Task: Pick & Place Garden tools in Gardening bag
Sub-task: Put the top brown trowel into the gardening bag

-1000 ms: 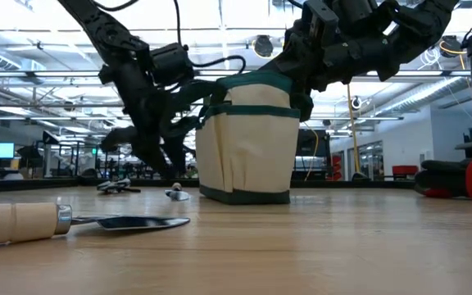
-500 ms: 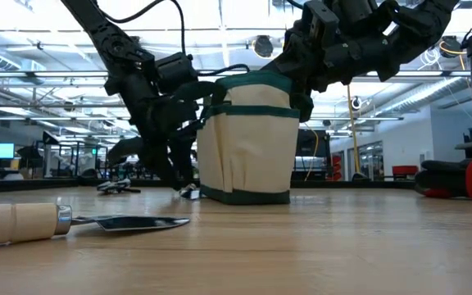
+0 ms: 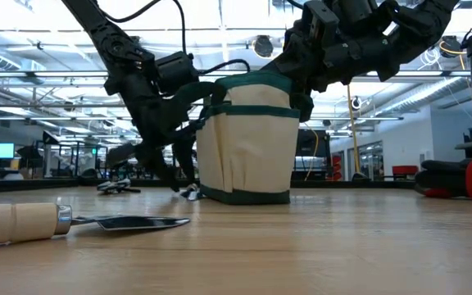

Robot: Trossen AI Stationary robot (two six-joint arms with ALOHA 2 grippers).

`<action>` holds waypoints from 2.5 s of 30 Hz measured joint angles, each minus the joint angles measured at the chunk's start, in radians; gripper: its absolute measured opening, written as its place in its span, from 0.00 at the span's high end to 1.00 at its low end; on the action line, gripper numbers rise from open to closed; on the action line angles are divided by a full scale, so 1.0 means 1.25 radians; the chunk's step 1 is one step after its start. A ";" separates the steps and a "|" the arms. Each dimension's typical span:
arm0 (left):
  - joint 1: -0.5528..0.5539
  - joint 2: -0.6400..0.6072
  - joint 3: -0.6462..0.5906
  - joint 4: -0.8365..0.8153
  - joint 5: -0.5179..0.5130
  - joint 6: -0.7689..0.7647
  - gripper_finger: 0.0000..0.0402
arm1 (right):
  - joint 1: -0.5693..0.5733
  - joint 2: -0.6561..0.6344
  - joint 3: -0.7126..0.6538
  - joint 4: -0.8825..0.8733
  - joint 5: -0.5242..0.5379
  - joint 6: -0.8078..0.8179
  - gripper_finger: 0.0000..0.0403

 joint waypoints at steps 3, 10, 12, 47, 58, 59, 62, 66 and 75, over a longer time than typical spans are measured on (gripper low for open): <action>-0.017 0.000 0.000 0.023 -0.033 0.011 0.63 | 0.000 0.000 0.000 0.000 0.000 0.000 0.68; -0.050 -0.001 0.000 -0.016 -0.113 0.053 0.63 | 0.000 0.000 0.000 0.000 0.000 0.000 0.68; -0.053 -0.001 0.000 -0.013 -0.114 0.068 0.63 | 0.000 0.000 0.000 0.000 0.000 0.000 0.68; -0.065 0.016 0.001 0.001 -0.111 0.211 0.69 | 0.000 0.000 0.000 0.006 -0.001 0.009 0.68; -0.065 0.013 0.004 -0.044 -0.107 0.042 0.90 | 0.001 0.001 0.000 0.006 -0.001 0.009 0.68; -0.065 0.013 0.005 -0.052 -0.106 0.029 0.90 | 0.001 0.001 0.000 0.006 -0.001 0.009 0.68; -0.070 0.013 0.004 -0.081 -0.094 -0.005 0.90 | 0.003 0.001 0.000 0.006 -0.001 0.009 0.68; -0.077 0.014 0.003 -0.086 -0.068 -0.051 0.89 | 0.012 0.001 0.000 0.006 0.000 0.009 0.68; -0.079 0.015 0.002 -0.080 -0.063 -0.168 0.89 | 0.038 0.001 0.000 0.006 0.000 0.007 0.68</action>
